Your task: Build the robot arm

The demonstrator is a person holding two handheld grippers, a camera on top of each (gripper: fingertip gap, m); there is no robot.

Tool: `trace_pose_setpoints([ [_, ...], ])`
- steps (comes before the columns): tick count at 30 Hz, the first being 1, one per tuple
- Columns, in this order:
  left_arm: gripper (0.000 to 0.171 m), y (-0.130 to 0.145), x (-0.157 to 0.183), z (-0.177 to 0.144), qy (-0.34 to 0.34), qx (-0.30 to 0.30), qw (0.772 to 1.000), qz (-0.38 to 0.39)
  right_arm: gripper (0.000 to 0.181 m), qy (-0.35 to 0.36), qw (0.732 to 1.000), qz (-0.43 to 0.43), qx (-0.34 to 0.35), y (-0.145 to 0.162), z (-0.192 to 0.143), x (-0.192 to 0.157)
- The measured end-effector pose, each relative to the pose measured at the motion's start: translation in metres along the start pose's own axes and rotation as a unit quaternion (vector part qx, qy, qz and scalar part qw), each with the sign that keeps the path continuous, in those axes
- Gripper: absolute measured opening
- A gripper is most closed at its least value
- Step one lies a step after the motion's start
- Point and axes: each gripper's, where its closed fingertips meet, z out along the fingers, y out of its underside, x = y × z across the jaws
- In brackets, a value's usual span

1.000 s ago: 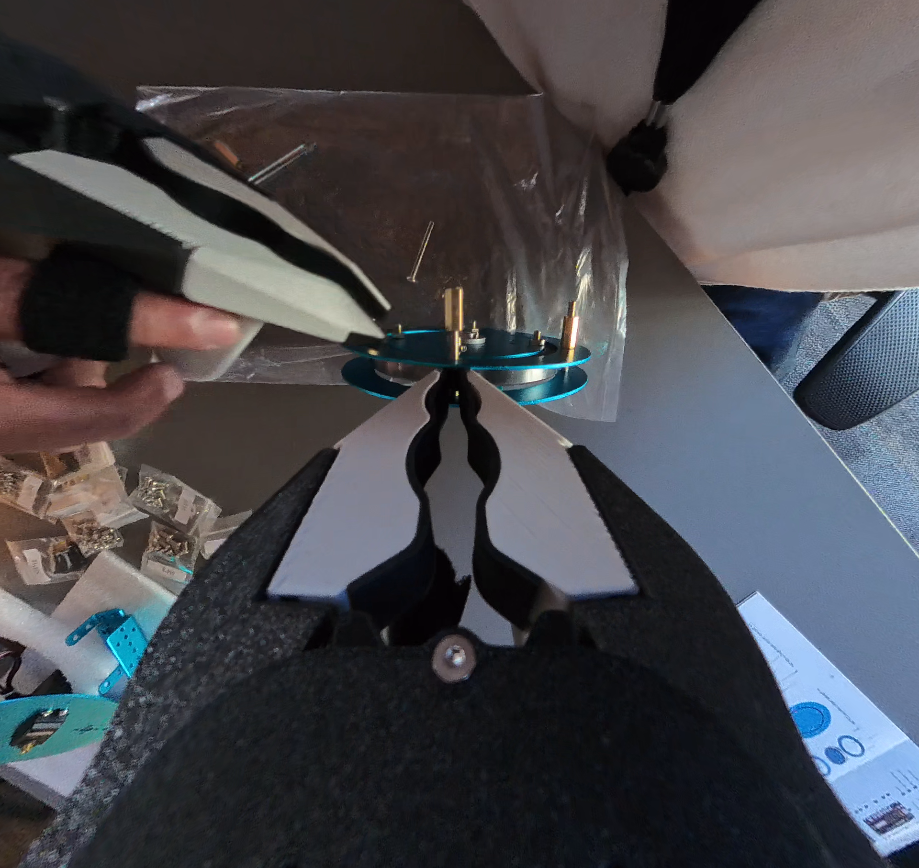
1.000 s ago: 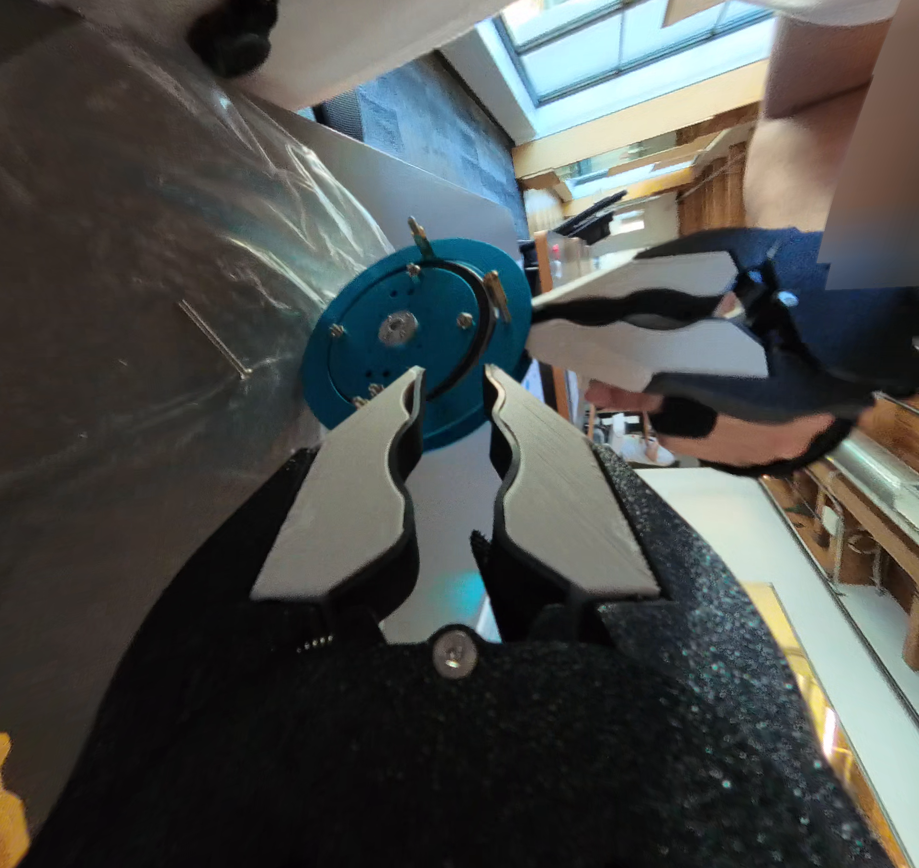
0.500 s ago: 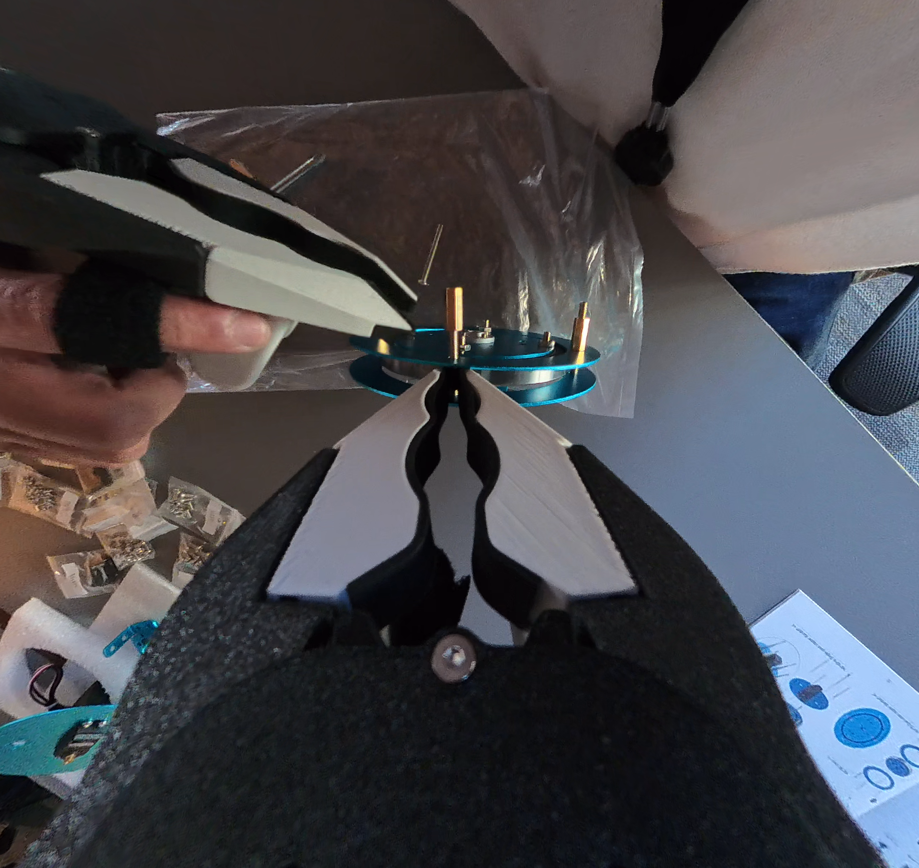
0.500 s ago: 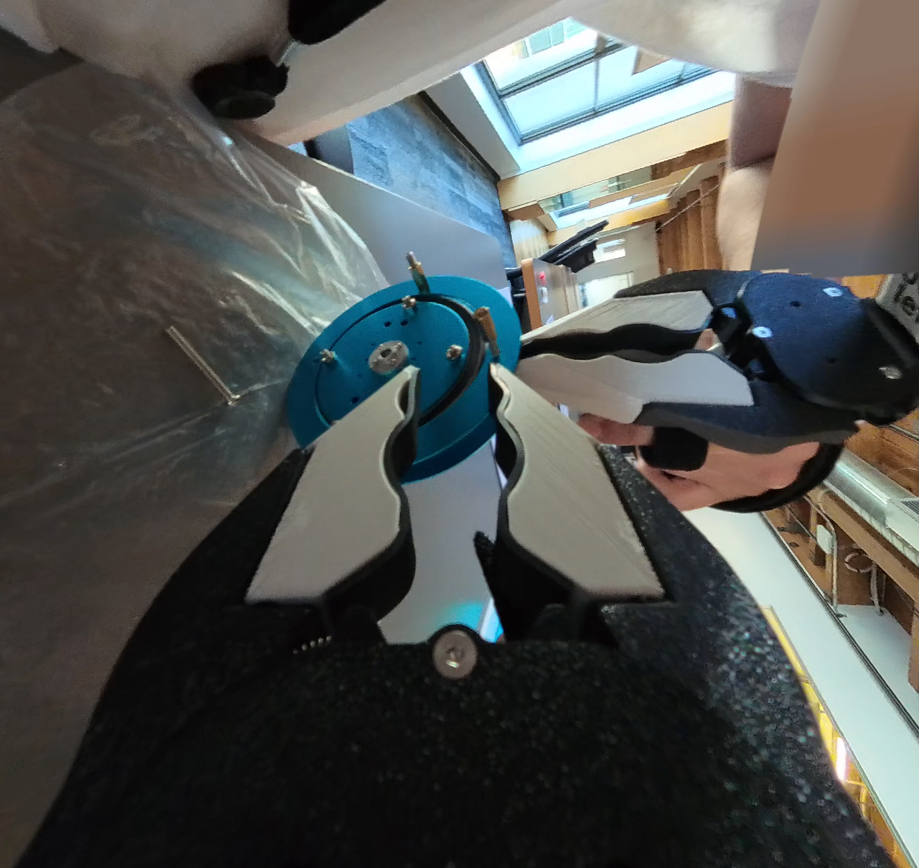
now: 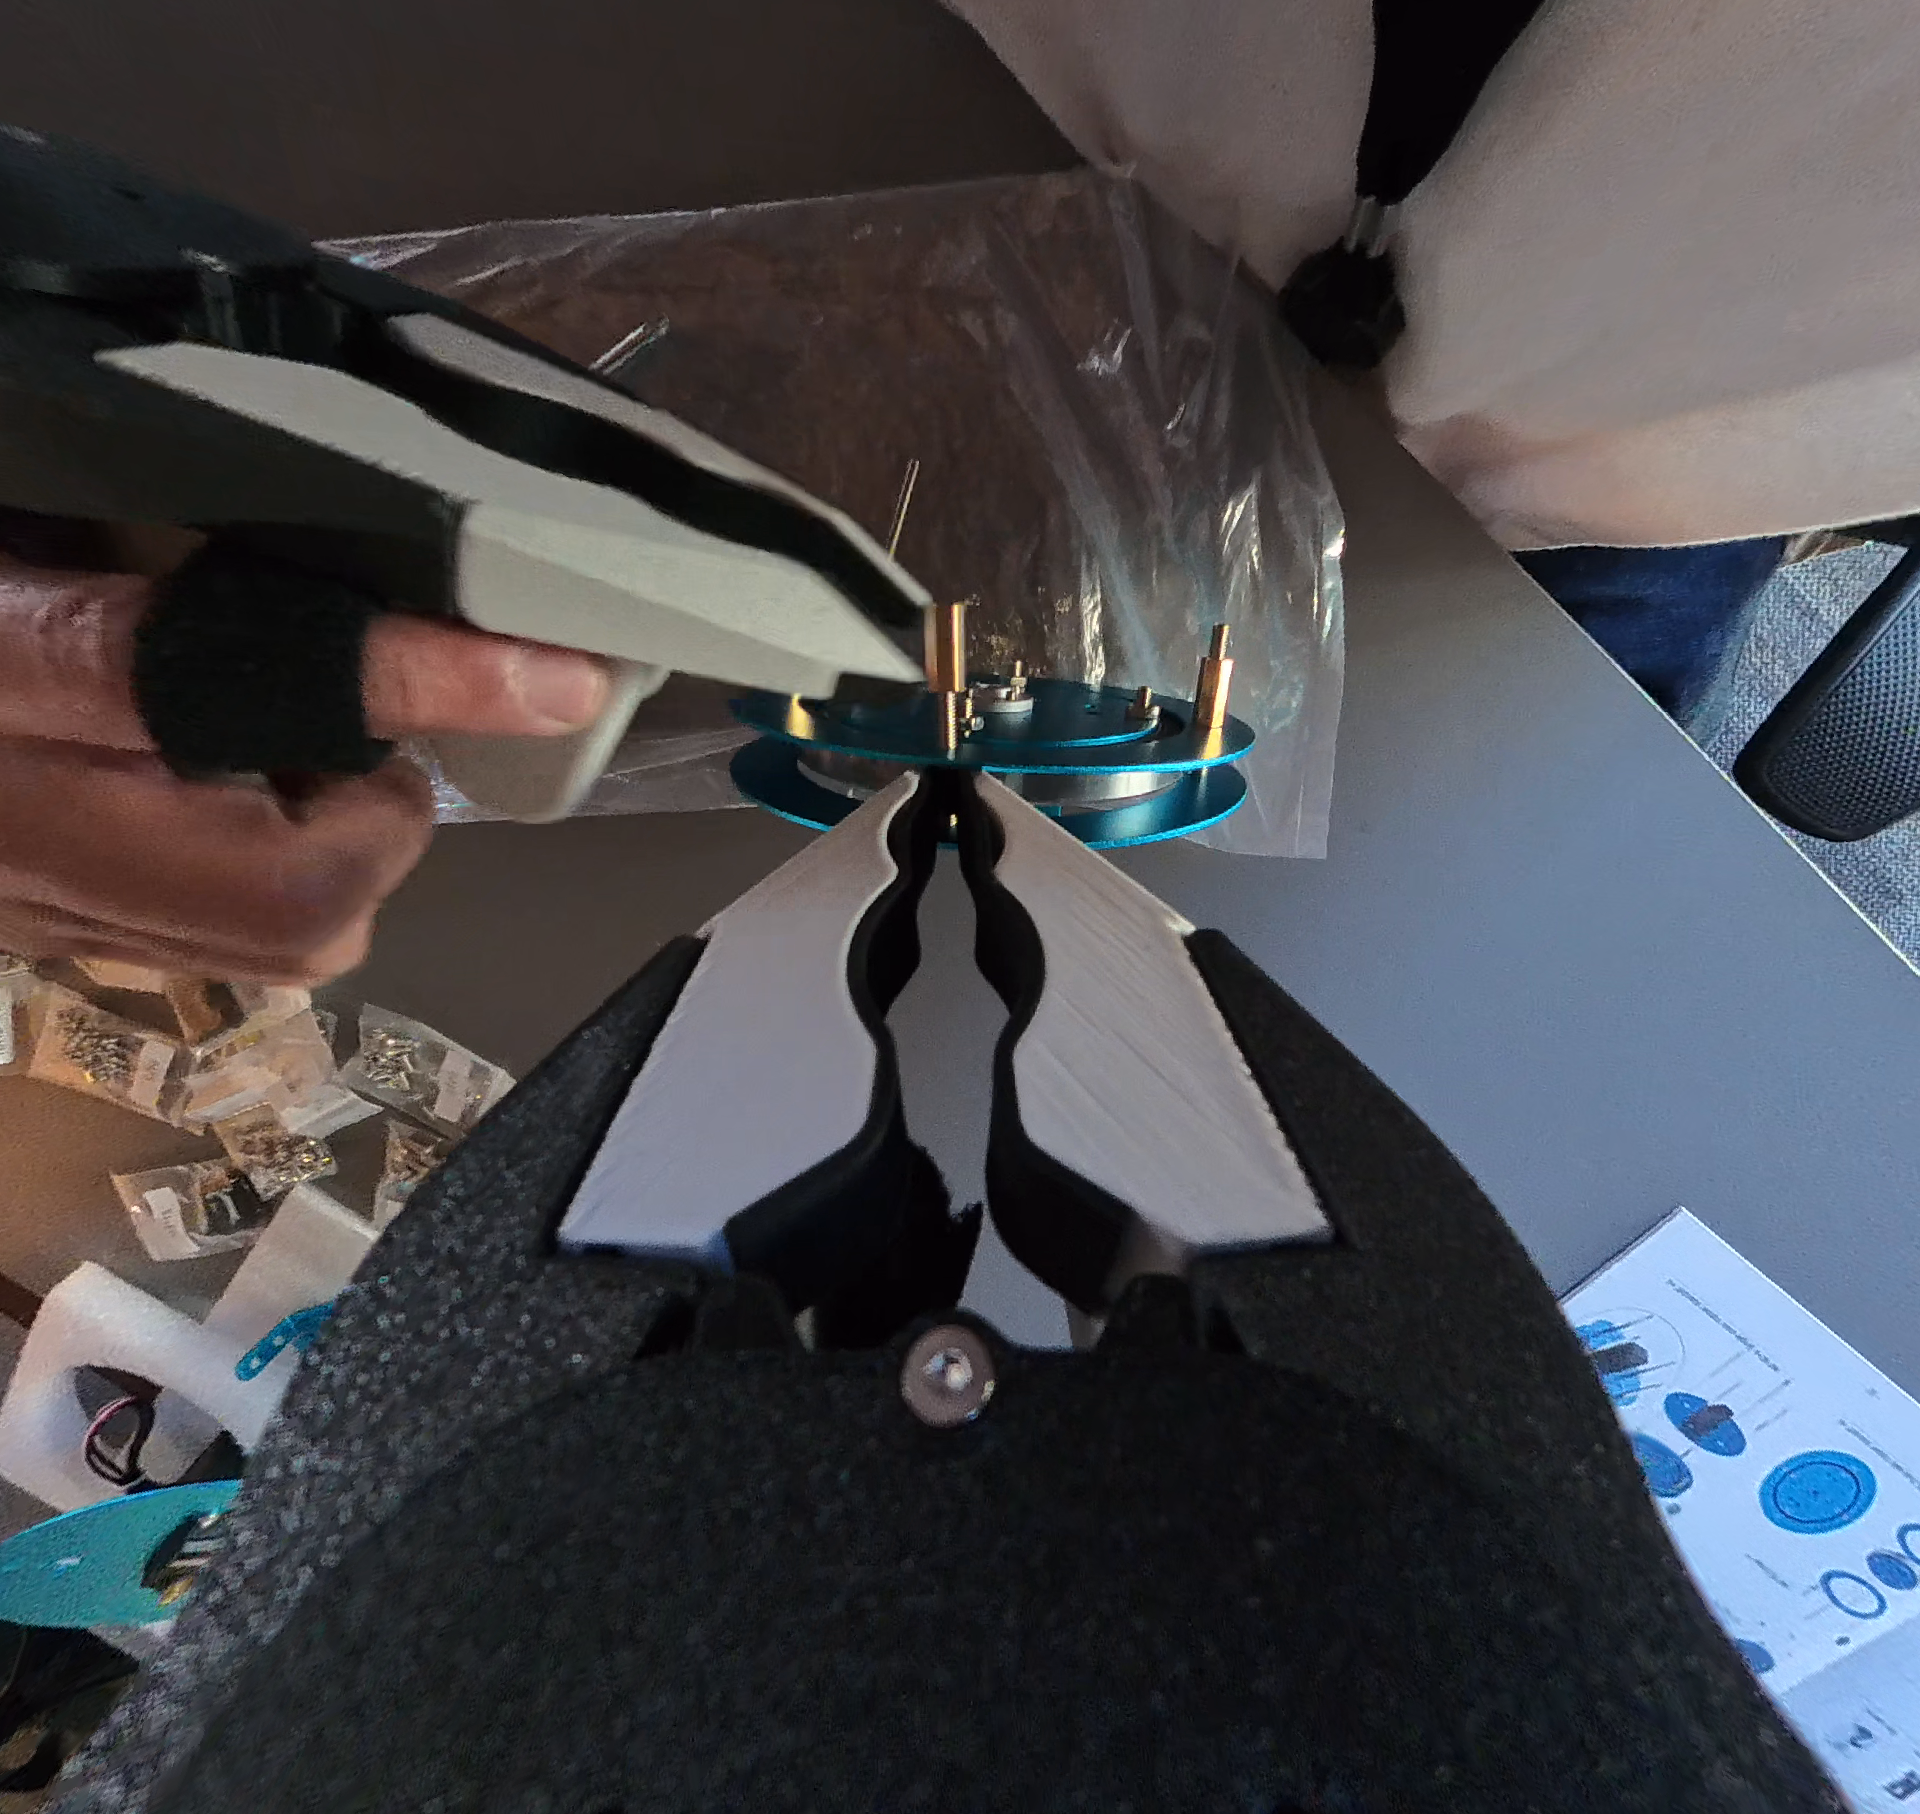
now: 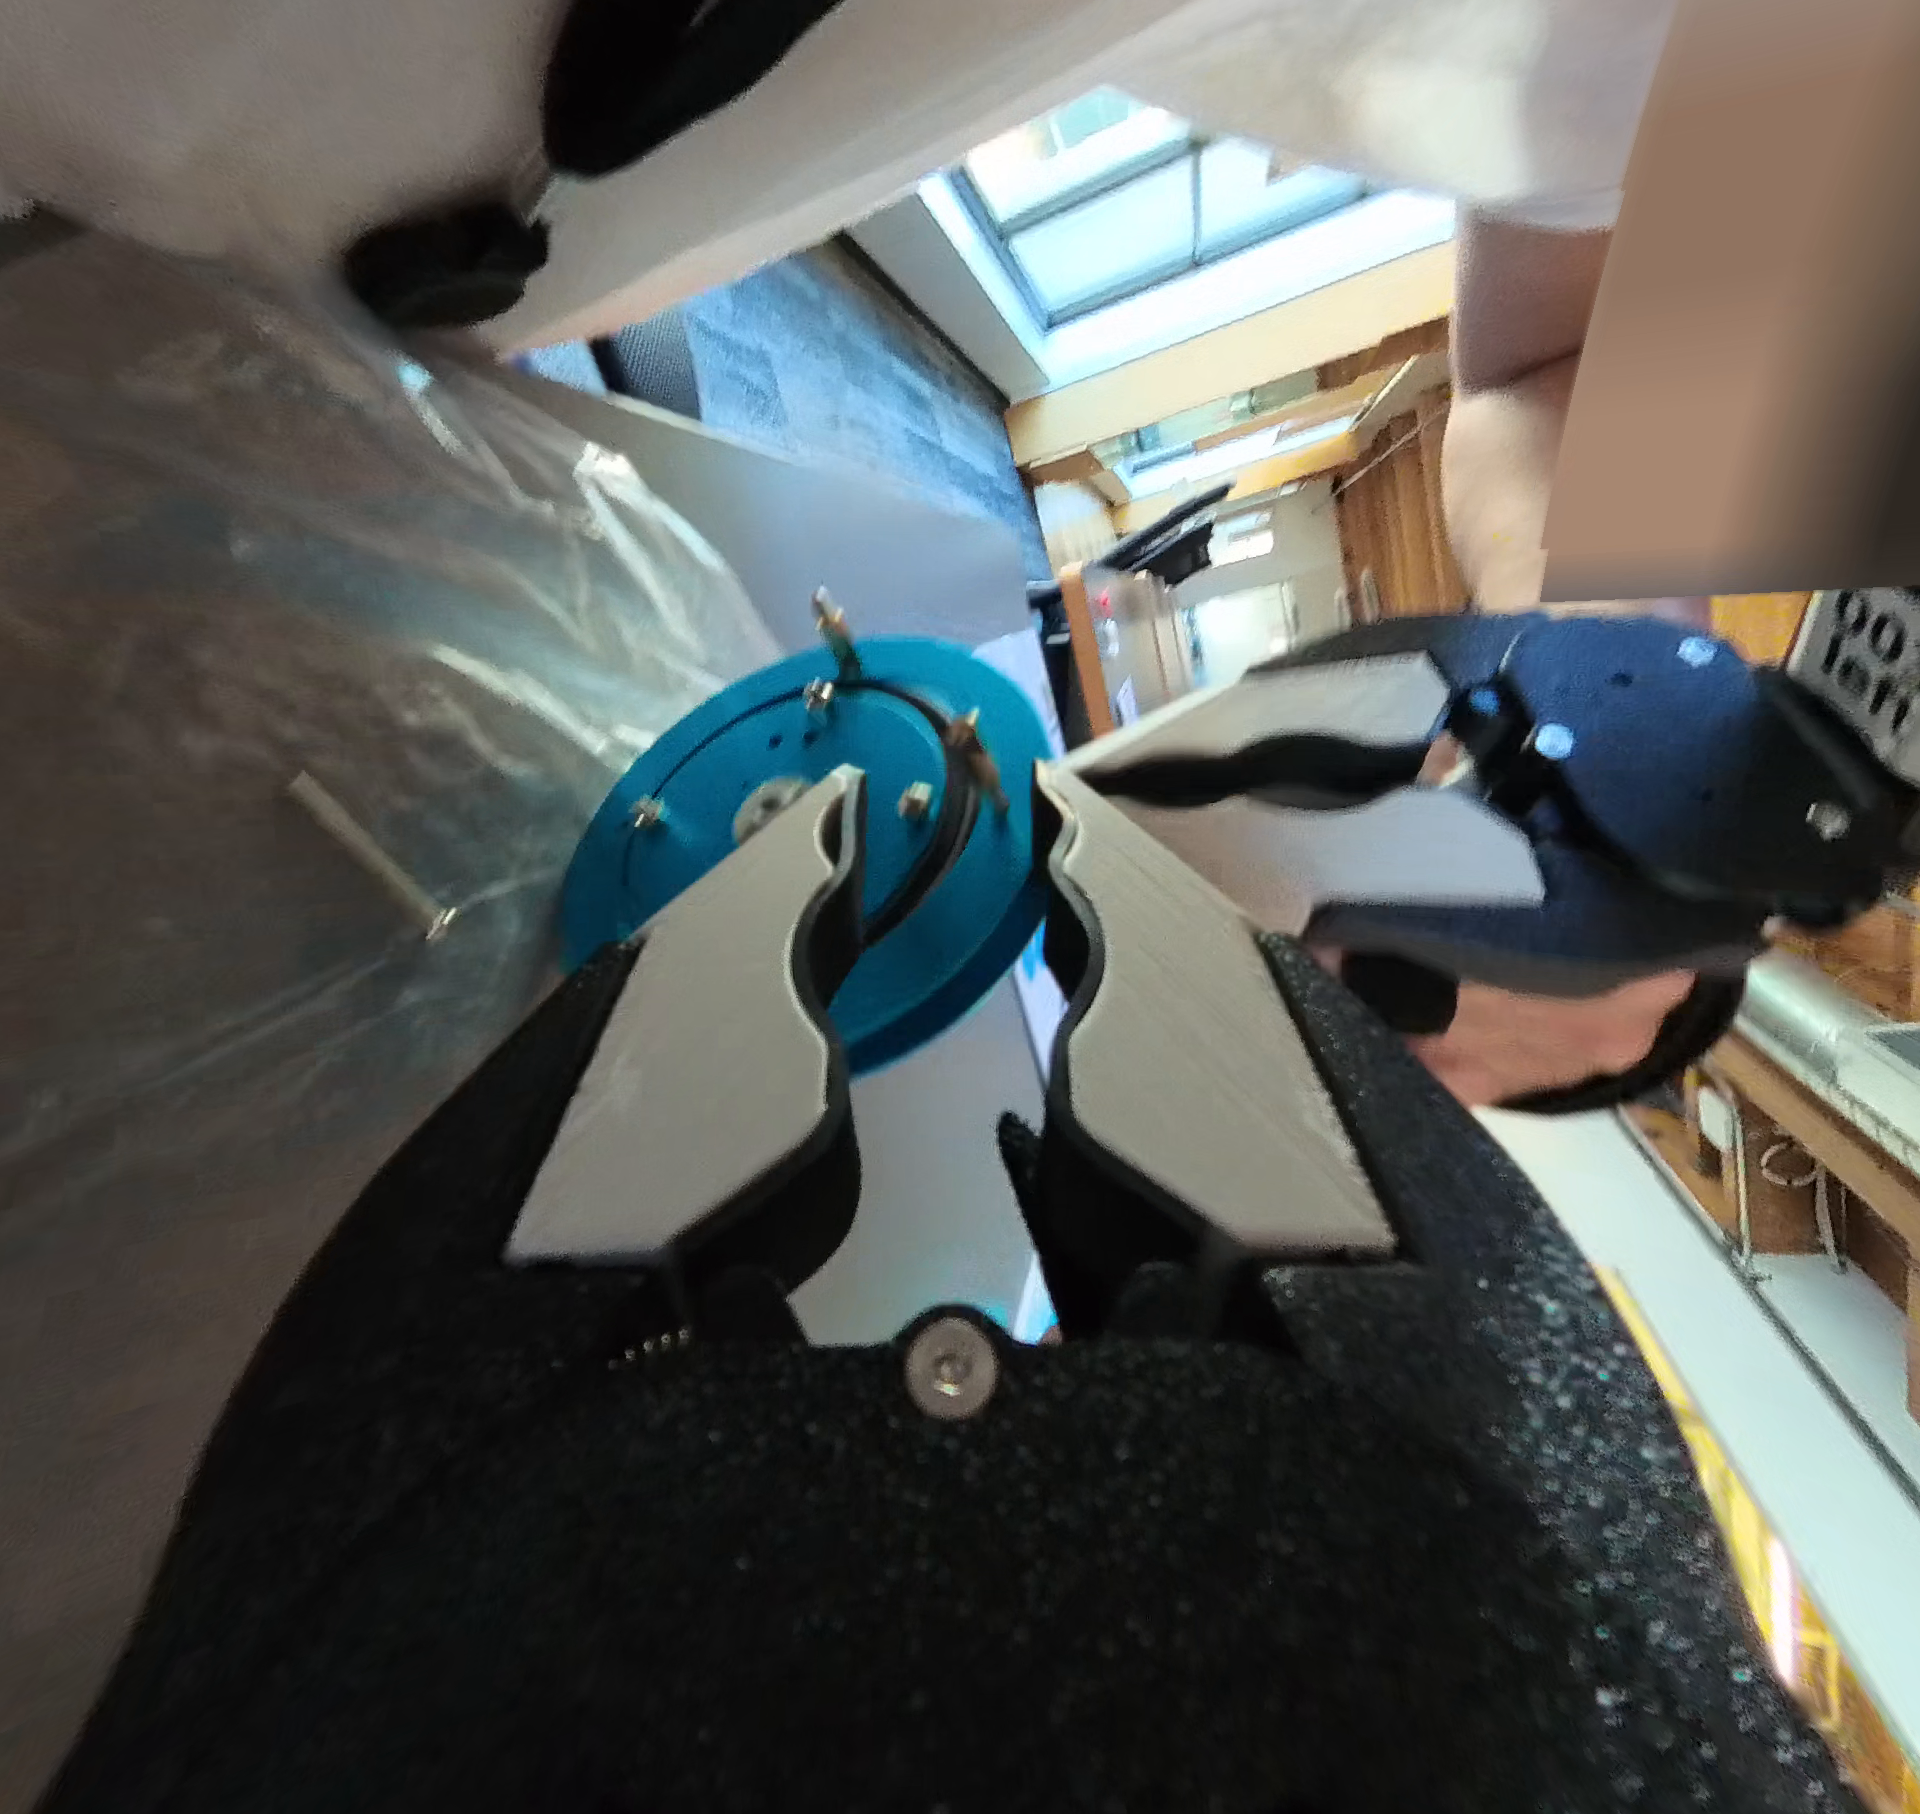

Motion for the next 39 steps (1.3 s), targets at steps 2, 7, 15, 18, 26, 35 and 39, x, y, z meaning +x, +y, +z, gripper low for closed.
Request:
trace_pose_setpoints([
  [2, 0.002, 0.0, 0.001, 0.0, 0.004, -0.003, 1.0, 0.0, 0.031, -0.004, 1.0, -0.016, 0.017, -0.01, 0.016, 0.003],
  [7, 0.002, 0.005, 0.0, -0.001, -0.003, -0.01, 1.0, -0.018, 0.037, -0.015, 1.0, -0.011, -0.008, 0.004, 0.006, -0.01],
  [15, 0.002, 0.0, -0.003, 0.001, 0.006, -0.002, 1.0, -0.004, 0.039, -0.025, 1.0, -0.005, -0.007, -0.011, 0.011, -0.001],
  [18, 0.002, 0.004, -0.005, 0.0, 0.0, -0.017, 1.0, -0.009, 0.04, -0.044, 0.998, -0.031, -0.031, 0.002, 0.013, -0.015],
  [26, 0.002, -0.001, -0.004, 0.001, -0.001, -0.005, 1.0, 0.001, 0.032, -0.03, 0.998, 0.006, -0.05, 0.012, -0.009, -0.008],
  [35, 0.002, -0.001, -0.003, 0.001, 0.003, -0.012, 1.0, 0.005, 0.025, -0.052, 0.996, -0.006, -0.079, 0.021, -0.014, -0.019],
  [39, 0.002, -0.001, -0.006, 0.002, -0.001, -0.006, 1.0, -0.005, 0.037, -0.02, 0.997, -0.004, -0.078, 0.012, -0.017, -0.011],
])
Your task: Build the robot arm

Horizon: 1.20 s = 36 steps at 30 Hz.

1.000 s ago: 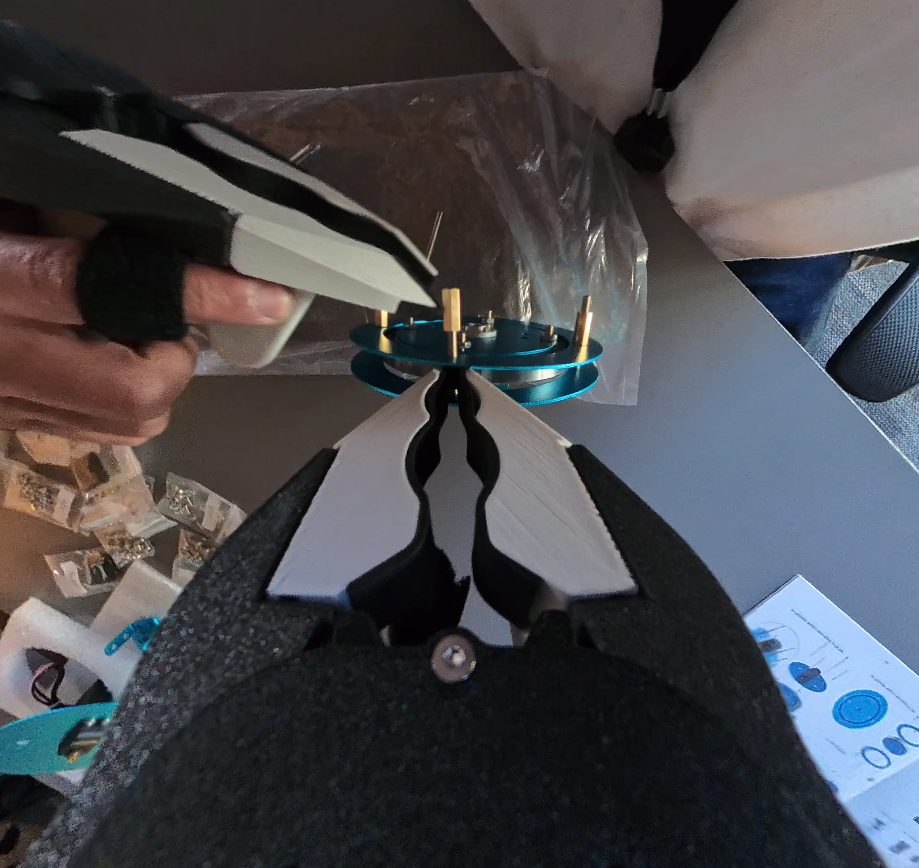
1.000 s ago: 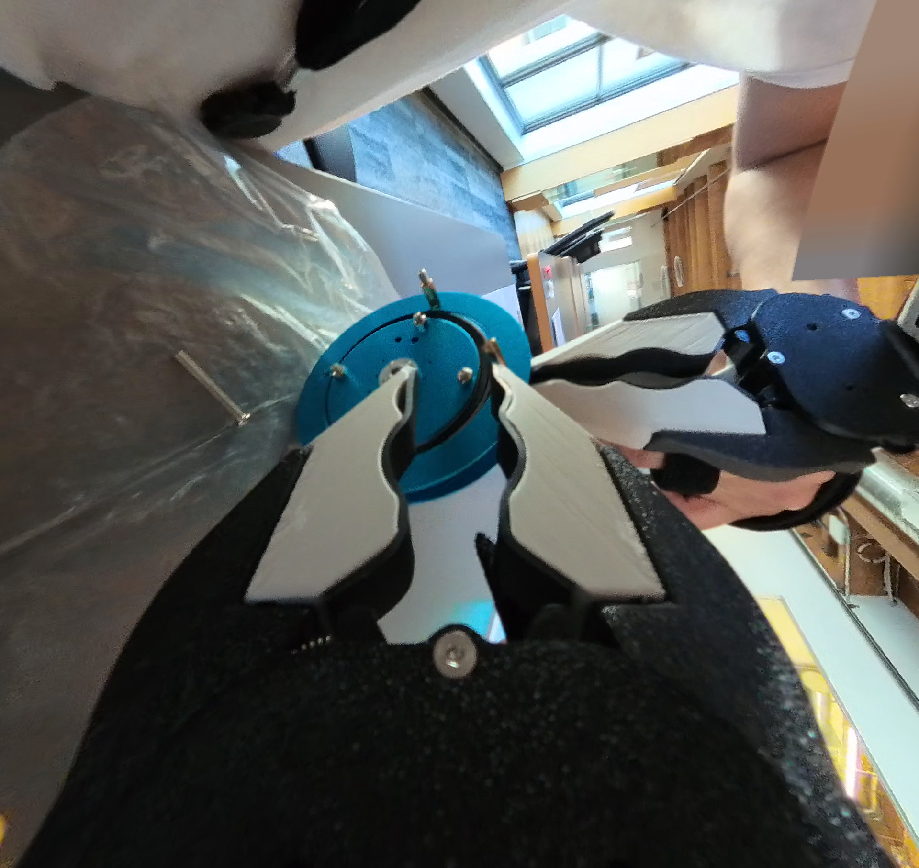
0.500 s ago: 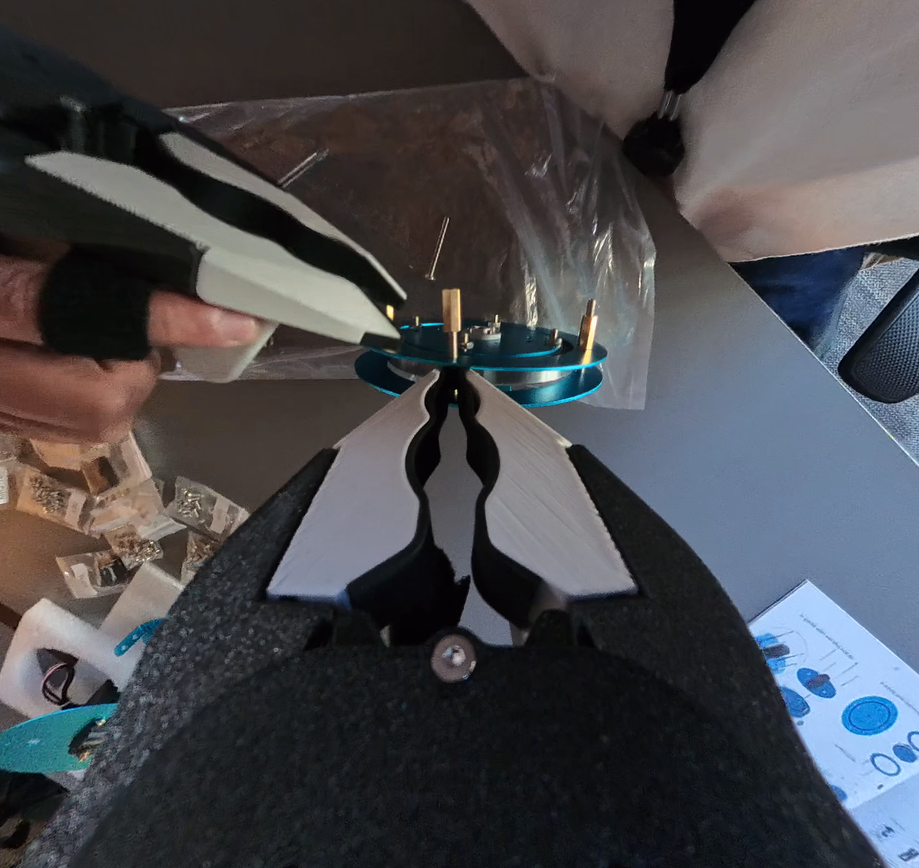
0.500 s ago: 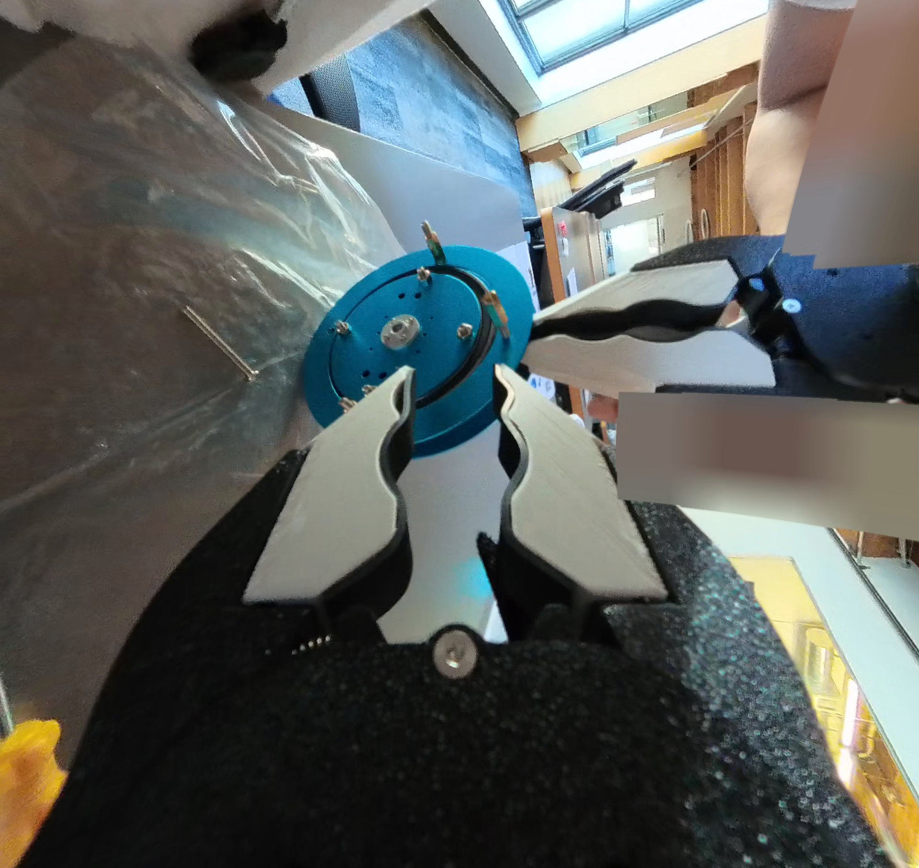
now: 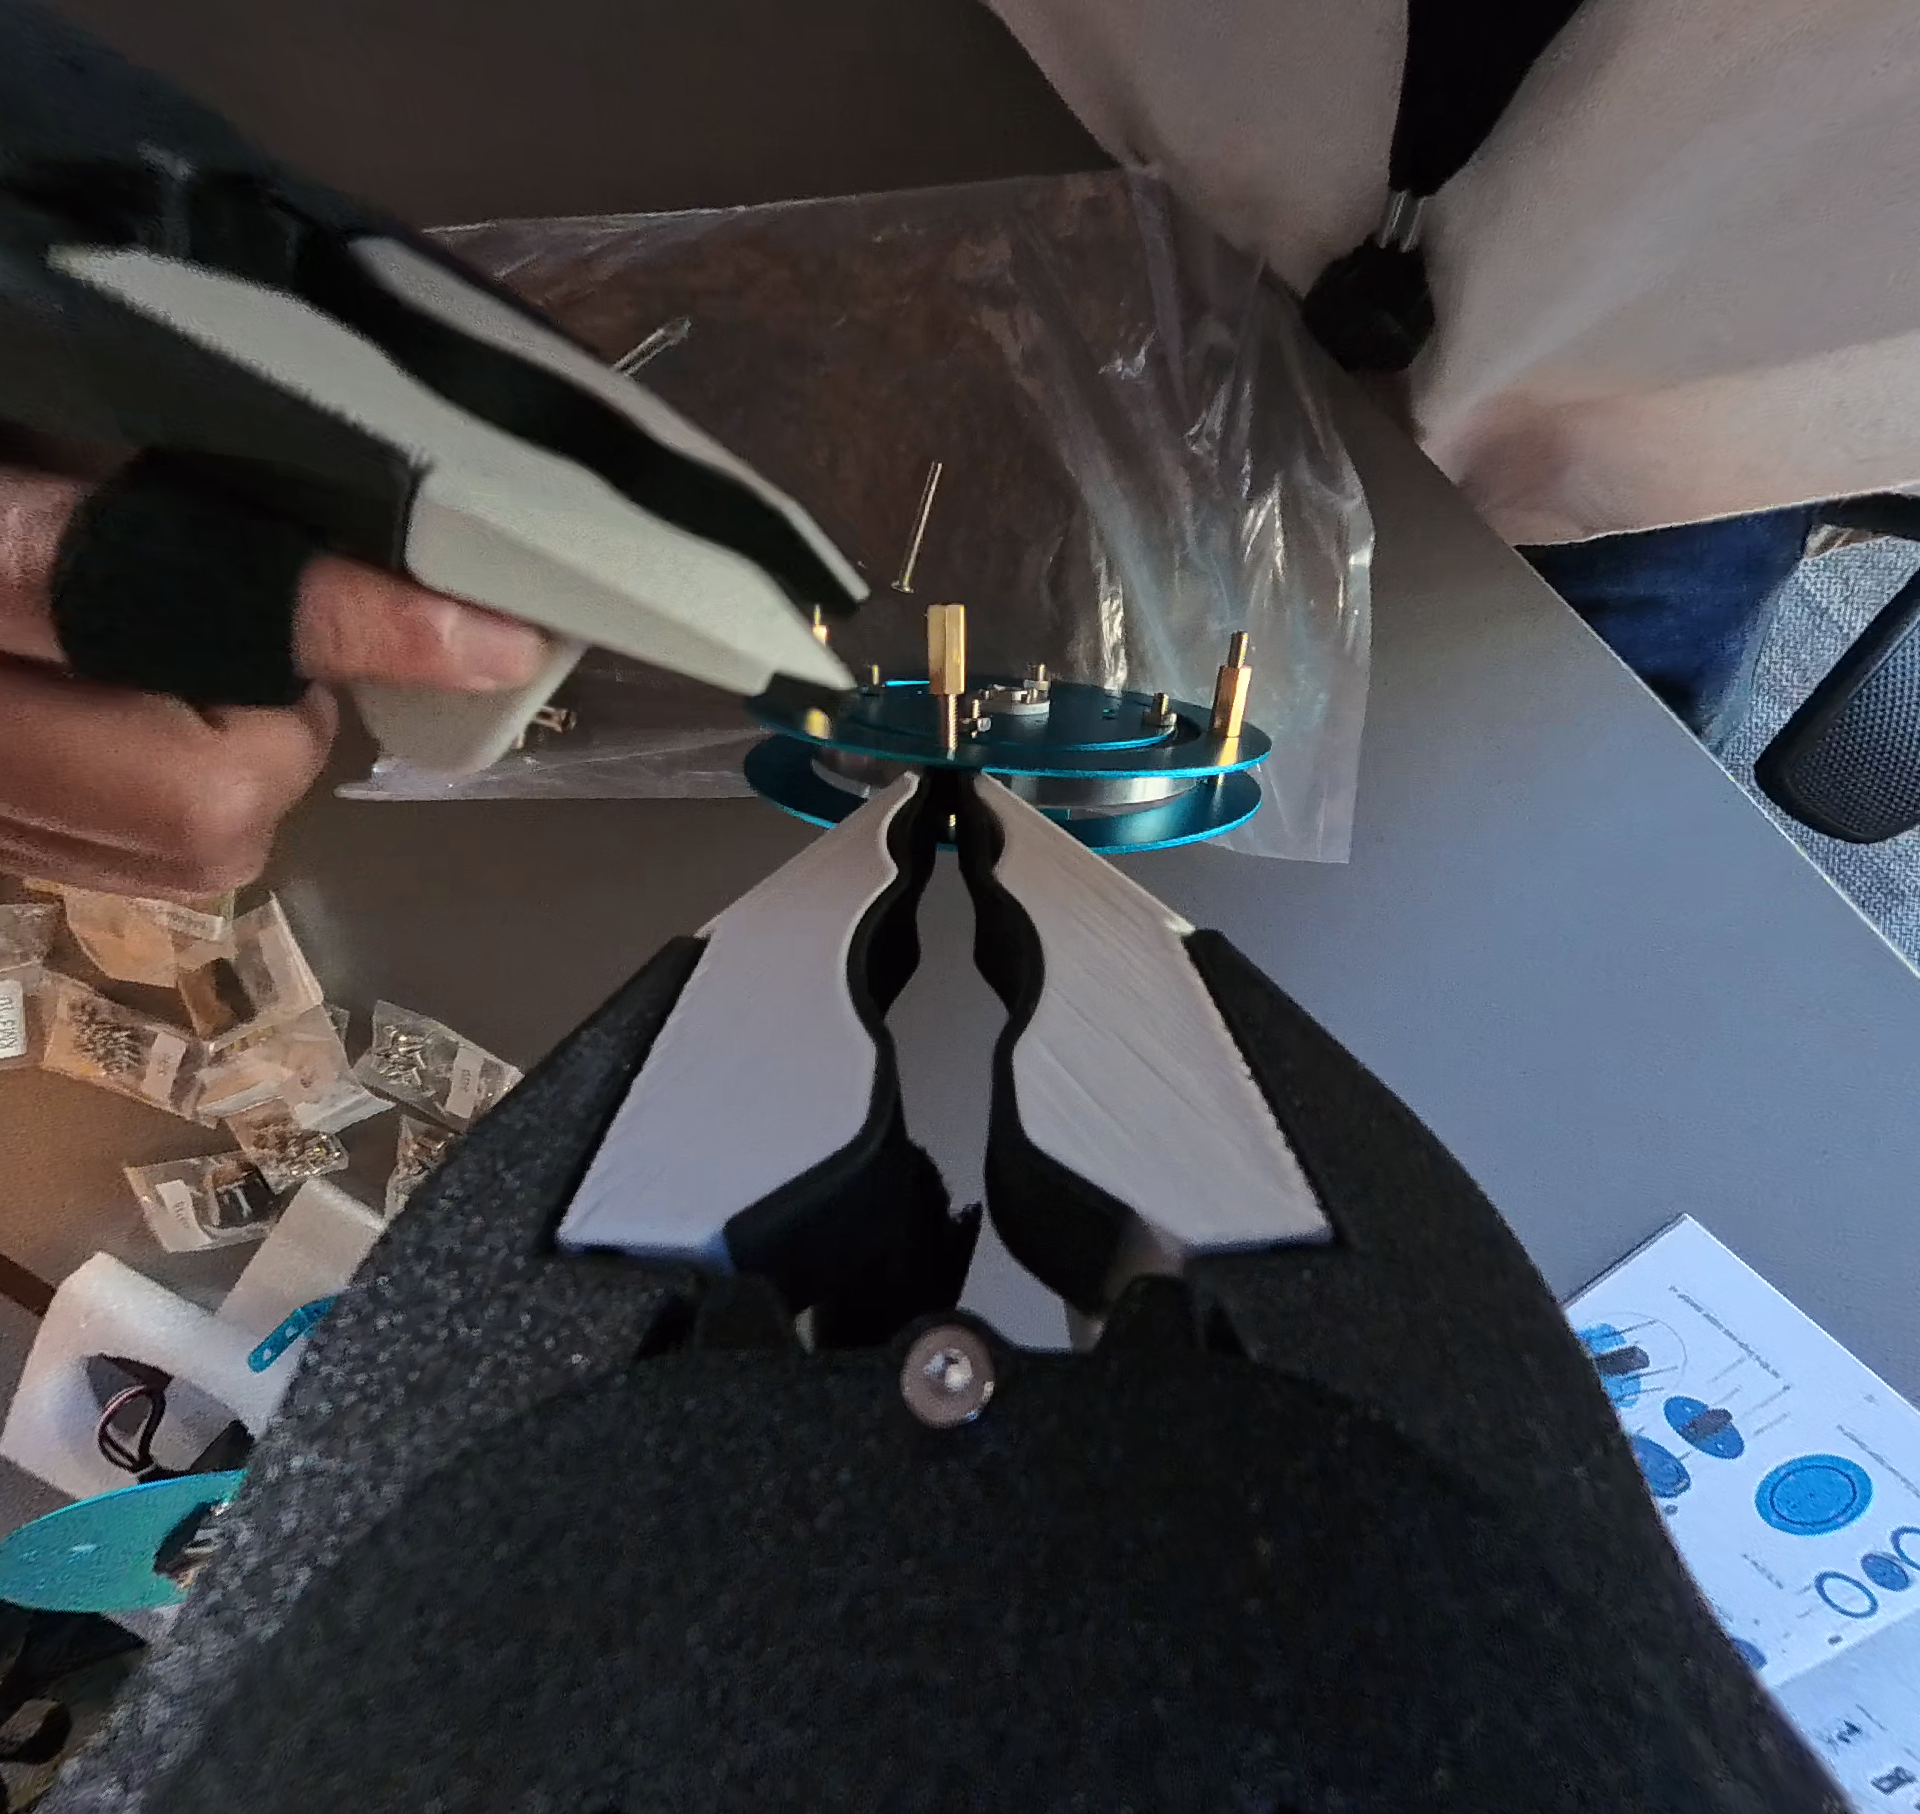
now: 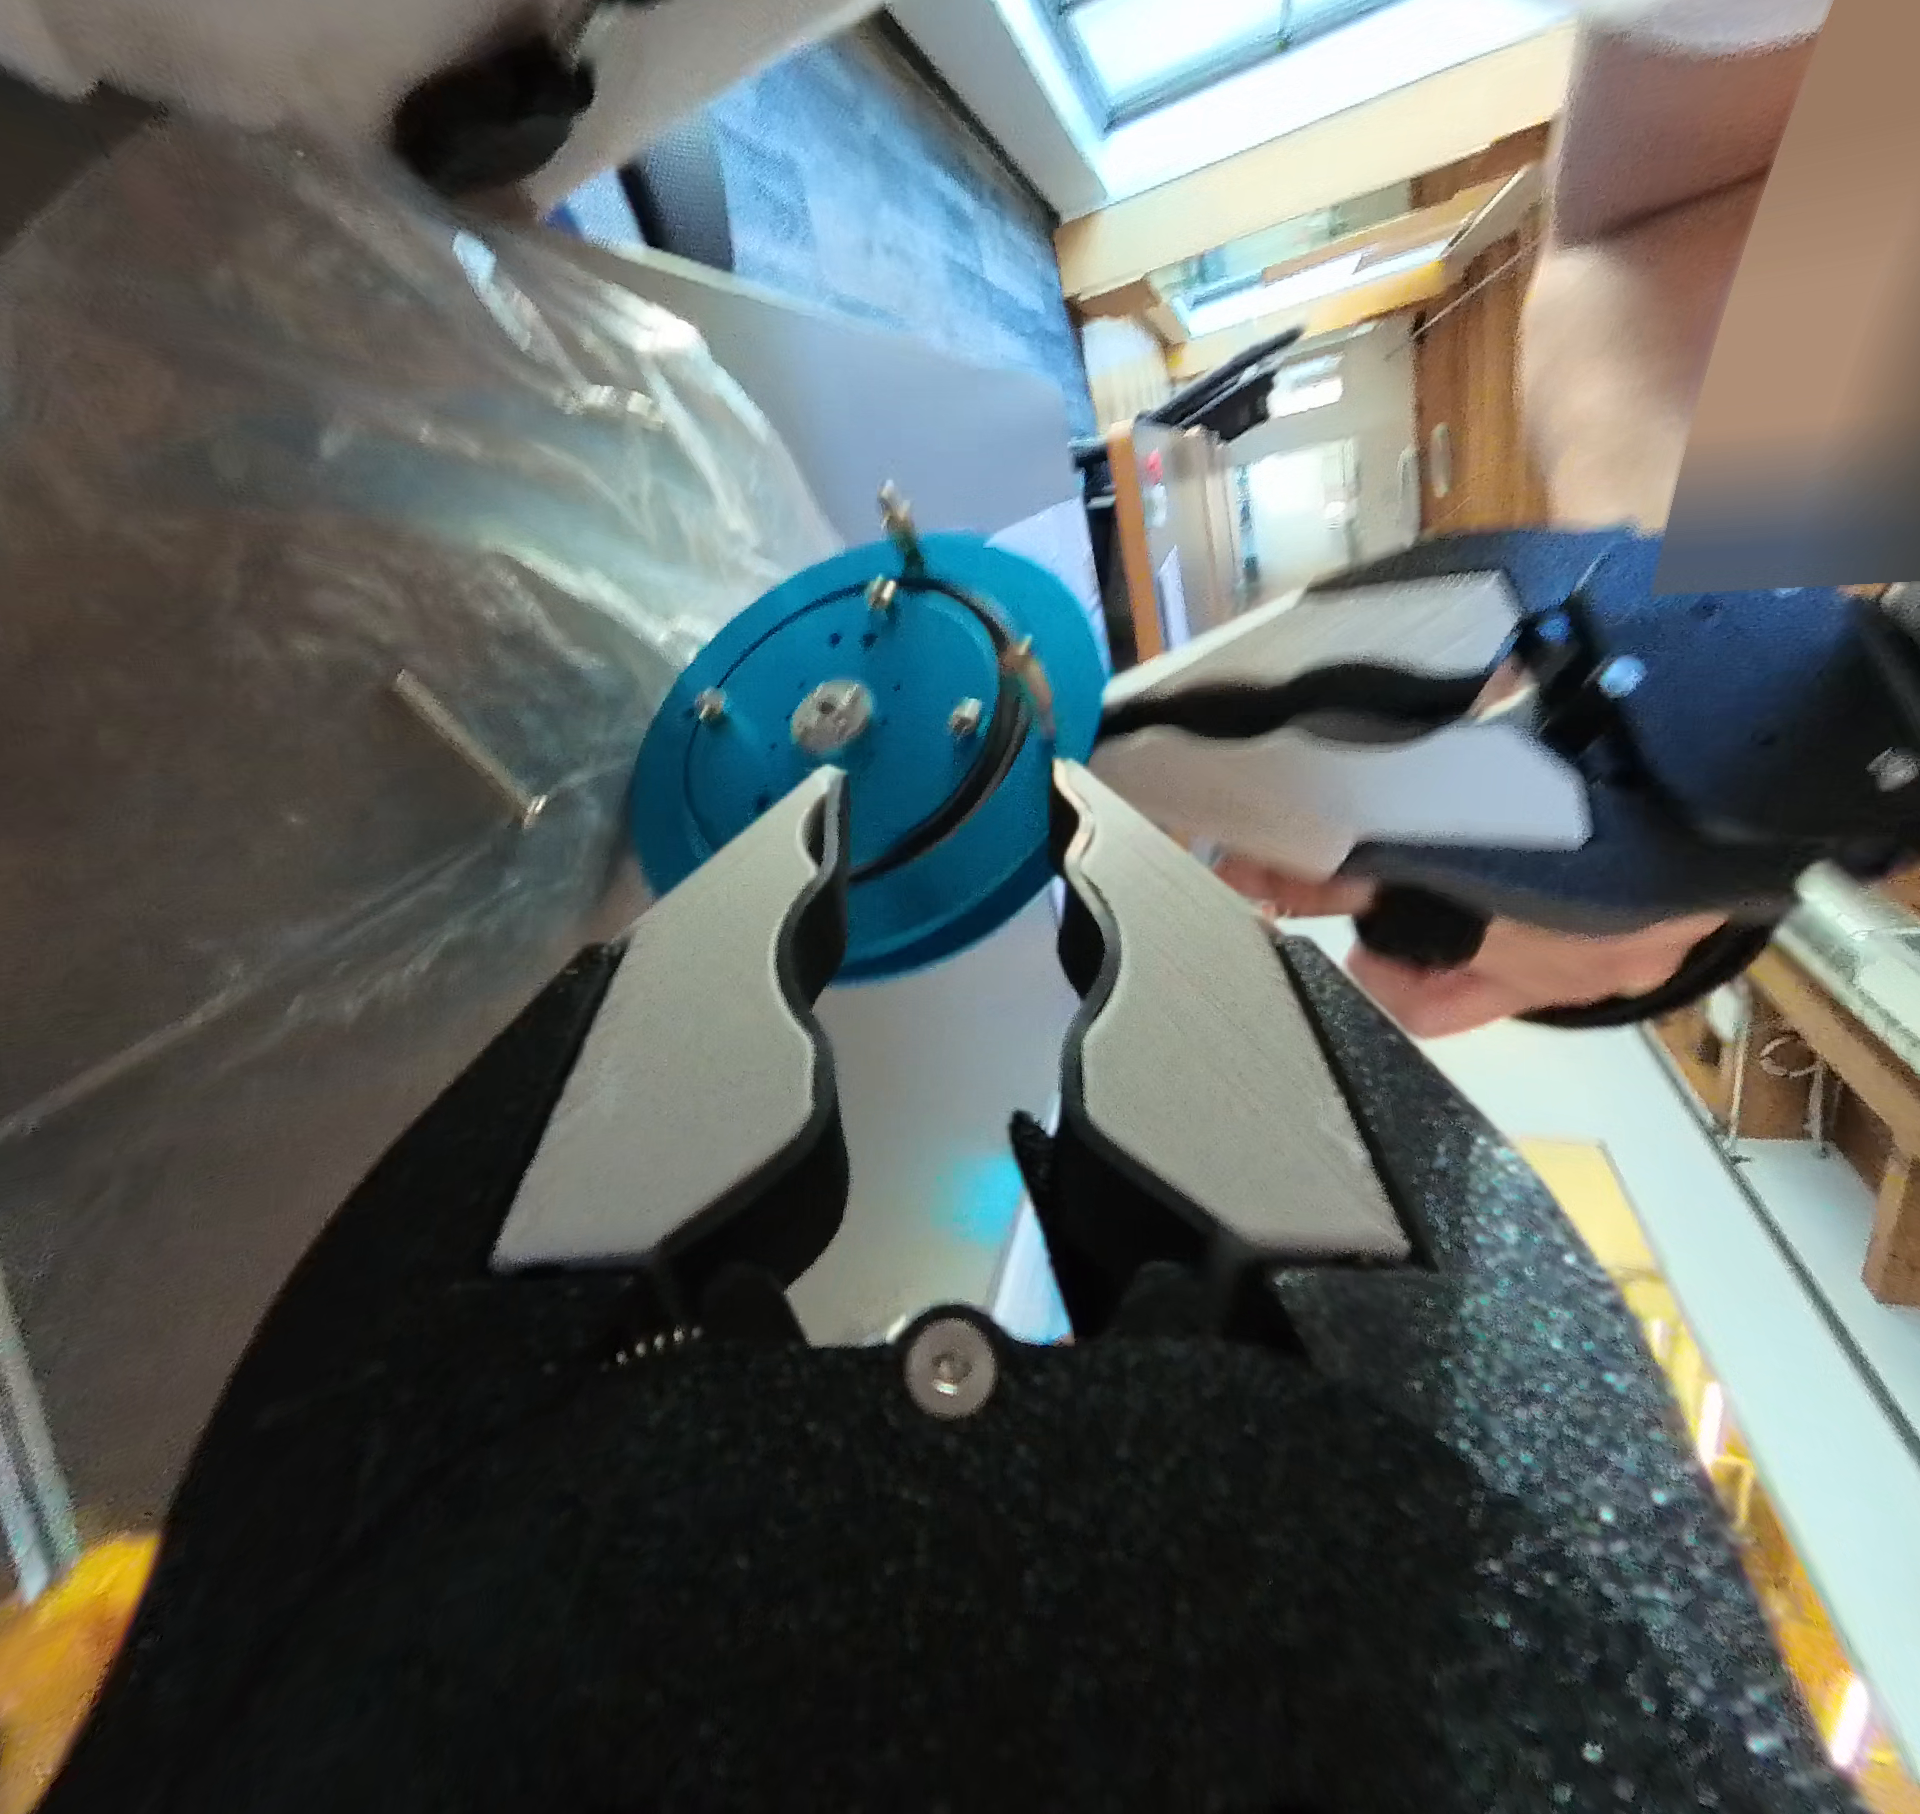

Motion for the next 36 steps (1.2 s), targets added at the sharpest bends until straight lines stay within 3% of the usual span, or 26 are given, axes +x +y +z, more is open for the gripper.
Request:
trace_pose_setpoints([
  [3, 0.002, -0.001, -0.002, 0.0, 0.001, -0.002, 1.0, 0.003, 0.038, 0.003, 0.999, -0.018, 0.033, -0.026, 0.016, 0.008],
  [7, 0.002, 0.006, -0.004, -0.001, -0.012, -0.019, 1.0, -0.004, 0.044, -0.001, 1.0, -0.022, 0.007, -0.006, 0.016, -0.004],
  [8, 0.002, 0.007, -0.003, -0.001, -0.012, -0.016, 1.0, 0.0, 0.042, -0.002, 1.0, -0.007, -0.001, -0.002, 0.008, -0.003],
  [9, 0.002, 0.005, 0.0, -0.001, -0.006, -0.006, 1.0, 0.007, 0.026, -0.011, 1.0, -0.008, -0.019, 0.006, 0.0, -0.006],
  [11, 0.002, 0.001, 0.001, -0.001, -0.009, 0.003, 1.0, 0.002, 0.03, -0.003, 0.999, -0.002, -0.037, 0.017, -0.008, -0.009],
  [14, 0.002, -0.001, -0.001, 0.0, -0.011, 0.004, 1.0, 0.008, 0.04, 0.007, 1.0, -0.004, -0.018, -0.001, 0.005, -0.002],
  [17, 0.002, -0.001, -0.002, 0.0, -0.009, 0.002, 1.0, 0.01, 0.037, 0.007, 1.0, -0.014, -0.001, -0.017, 0.023, 0.004],
  [20, 0.002, 0.005, -0.002, -0.001, -0.017, -0.005, 1.0, 0.003, 0.041, 0.014, 0.999, -0.008, -0.038, 0.006, 0.015, -0.002],
  [21, 0.002, 0.005, -0.001, -0.002, -0.015, 0.003, 1.0, 0.002, 0.026, 0.003, 0.998, 0.012, -0.06, 0.015, 0.006, -0.007],
  [25, 0.003, 0.008, -0.013, -0.001, -0.035, 0.037, 0.995, -0.088, 0.026, 0.072, 0.979, 0.117, -0.149, 0.029, -0.028, -0.001],
  [27, 0.002, 0.012, -0.021, -0.001, -0.049, 0.056, 0.986, -0.146, 0.023, 0.134, 0.941, 0.248, -0.185, 0.026, -0.039, 0.015],
  [29, 0.003, 0.012, -0.022, 0.0, -0.056, 0.075, 0.978, -0.188, 0.019, 0.176, 0.874, 0.394, -0.226, 0.027, -0.044, 0.017],
  [32, 0.003, 0.012, -0.023, 0.001, -0.068, 0.088, 0.962, -0.248, 0.057, 0.155, 0.766, 0.564, -0.268, 0.02, -0.031, -0.013],
  [33, 0.002, 0.011, -0.023, 0.002, -0.071, 0.09, 0.959, -0.258, 0.07, 0.157, 0.74, 0.592, -0.276, 0.016, -0.025, -0.019],
  [35, 0.003, 0.01, -0.023, 0.002, -0.074, 0.092, 0.954, -0.276, 0.061, 0.219, 0.688, 0.644, -0.254, 0.01, -0.021, -0.015],
  [36, 0.003, 0.009, -0.024, 0.003, -0.074, 0.092, 0.954, -0.277, 0.048, 0.245, 0.661, 0.674, -0.221, 0.003, -0.018, -0.014],
])
